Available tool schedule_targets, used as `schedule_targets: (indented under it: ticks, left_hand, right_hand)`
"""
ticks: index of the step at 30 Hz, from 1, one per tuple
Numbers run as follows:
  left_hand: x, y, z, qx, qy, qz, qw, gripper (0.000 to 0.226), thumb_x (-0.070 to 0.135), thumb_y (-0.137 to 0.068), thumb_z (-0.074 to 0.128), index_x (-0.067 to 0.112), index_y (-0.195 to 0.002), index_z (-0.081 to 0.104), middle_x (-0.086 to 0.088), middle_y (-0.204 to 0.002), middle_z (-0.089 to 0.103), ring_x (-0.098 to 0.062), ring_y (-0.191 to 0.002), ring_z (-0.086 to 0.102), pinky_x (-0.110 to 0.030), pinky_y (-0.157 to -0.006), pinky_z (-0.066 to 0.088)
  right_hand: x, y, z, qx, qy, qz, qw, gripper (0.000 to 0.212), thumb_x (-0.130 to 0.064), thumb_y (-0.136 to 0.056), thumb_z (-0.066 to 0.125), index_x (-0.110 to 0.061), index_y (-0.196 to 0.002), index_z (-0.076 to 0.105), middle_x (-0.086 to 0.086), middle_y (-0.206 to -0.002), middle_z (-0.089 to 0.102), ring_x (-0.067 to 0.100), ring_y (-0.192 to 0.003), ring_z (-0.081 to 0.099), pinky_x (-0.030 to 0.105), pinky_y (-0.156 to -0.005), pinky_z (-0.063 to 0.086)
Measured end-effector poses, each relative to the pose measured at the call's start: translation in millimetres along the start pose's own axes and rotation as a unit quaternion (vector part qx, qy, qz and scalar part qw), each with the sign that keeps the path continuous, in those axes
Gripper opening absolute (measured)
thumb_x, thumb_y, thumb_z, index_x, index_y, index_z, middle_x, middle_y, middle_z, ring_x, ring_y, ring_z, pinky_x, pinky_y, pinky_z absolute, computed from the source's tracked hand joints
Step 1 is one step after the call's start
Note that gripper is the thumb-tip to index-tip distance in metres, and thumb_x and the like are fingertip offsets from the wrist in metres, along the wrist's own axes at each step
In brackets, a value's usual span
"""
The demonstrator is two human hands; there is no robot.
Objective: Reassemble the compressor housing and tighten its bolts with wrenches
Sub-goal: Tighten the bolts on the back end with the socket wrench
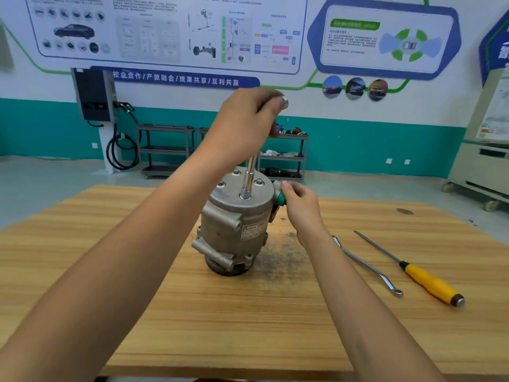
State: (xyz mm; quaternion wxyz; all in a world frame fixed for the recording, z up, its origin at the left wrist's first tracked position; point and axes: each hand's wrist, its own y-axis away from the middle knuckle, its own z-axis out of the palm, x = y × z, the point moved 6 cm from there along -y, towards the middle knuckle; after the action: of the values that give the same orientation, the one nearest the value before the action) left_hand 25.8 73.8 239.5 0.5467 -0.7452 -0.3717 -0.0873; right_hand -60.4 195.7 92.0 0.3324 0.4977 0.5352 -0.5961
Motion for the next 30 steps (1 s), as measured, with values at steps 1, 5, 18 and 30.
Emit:
schedule_targets:
  ticks: [1,5,18,30]
  left_hand:
    - [-3,0,0,-0.017,0.055,-0.017,0.998,0.020,0.015,-0.098,0.044,0.014,-0.102,0.063,0.007,-0.063,0.049,0.001,-0.055,0.055,-0.020,-0.068,0.050]
    - [-9,3,2,-0.134,0.205,-0.094,0.965,0.030,0.019,-0.099,0.041,0.017,-0.078,0.062,0.007,-0.057,0.045,-0.008,-0.062,0.057,-0.028,-0.073,0.049]
    - [14,29,-37,0.153,-0.212,0.059,0.963,0.033,0.020,-0.097,0.039,0.001,-0.096,0.065,-0.014,-0.074,0.065,-0.030,-0.079,0.059,-0.037,-0.066,0.042]
    - [-31,31,-56,0.281,0.101,-0.048,0.953,0.027,0.016,-0.098,0.035,0.019,-0.074,0.045,0.002,-0.065,0.064,-0.007,-0.052,0.061,-0.024,-0.057,0.048]
  right_hand:
    - [-1,1,-1,0.003,0.014,-0.007,1.000,0.031,-0.027,-0.100,0.042,-0.011,-0.122,0.058,-0.007,-0.095,0.056,0.003,-0.085,0.049,0.011,-0.058,0.032]
    - [-1,2,-4,0.009,0.046,-0.035,0.998,0.033,-0.028,-0.100,0.041,-0.011,-0.122,0.058,-0.006,-0.099,0.055,0.006,-0.089,0.048,0.010,-0.059,0.032]
    - [-7,10,7,-0.032,0.046,-0.088,0.995,0.015,-0.032,-0.100,0.040,-0.026,-0.099,0.053,-0.019,-0.085,0.054,-0.006,-0.079,0.048,0.013,-0.060,0.035]
    - [-4,33,14,-0.007,-0.035,-0.116,0.993,0.015,-0.033,-0.097,0.045,-0.036,-0.085,0.051,-0.014,-0.089,0.058,-0.005,-0.081,0.054,0.002,-0.054,0.039]
